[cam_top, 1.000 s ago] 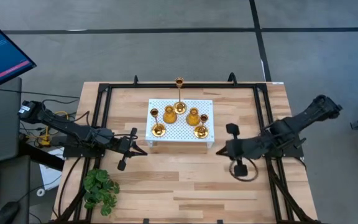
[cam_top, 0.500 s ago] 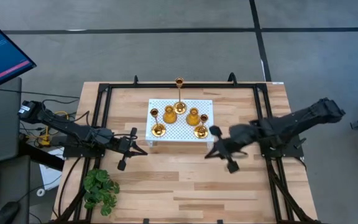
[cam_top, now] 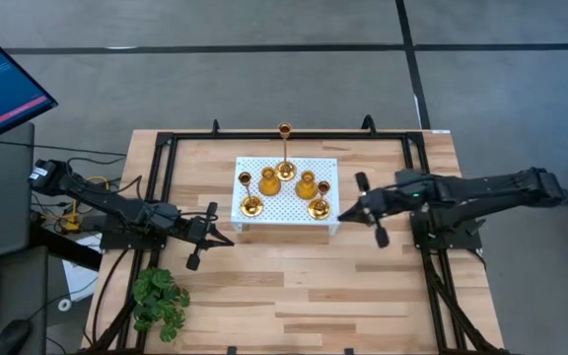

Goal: Pick & Place candle stick holders
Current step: Return to Home Position

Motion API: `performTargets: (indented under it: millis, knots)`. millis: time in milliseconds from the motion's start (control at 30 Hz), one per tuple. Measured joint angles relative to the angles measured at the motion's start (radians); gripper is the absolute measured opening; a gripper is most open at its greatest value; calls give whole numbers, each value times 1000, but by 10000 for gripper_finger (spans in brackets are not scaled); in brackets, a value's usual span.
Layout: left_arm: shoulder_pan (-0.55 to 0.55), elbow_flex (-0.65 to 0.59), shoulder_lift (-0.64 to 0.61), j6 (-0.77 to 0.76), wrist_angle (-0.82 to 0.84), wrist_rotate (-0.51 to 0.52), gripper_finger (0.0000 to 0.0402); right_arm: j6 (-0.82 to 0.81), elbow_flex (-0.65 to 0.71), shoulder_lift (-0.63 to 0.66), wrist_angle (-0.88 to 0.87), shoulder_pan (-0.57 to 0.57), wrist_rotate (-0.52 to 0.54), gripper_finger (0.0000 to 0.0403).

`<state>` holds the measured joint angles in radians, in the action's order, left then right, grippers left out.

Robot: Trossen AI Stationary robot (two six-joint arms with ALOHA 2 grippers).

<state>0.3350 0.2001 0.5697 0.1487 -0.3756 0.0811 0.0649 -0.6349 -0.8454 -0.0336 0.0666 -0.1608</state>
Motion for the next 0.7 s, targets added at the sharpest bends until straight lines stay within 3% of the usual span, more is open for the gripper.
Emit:
performTargets:
  millis: [400,700]
  knots:
    - [0,0,0,-27,0,0,8,-14,215,408,24,0,92,0]
    - [0,0,0,-27,0,0,8,-47,333,615,38,0,113,0]
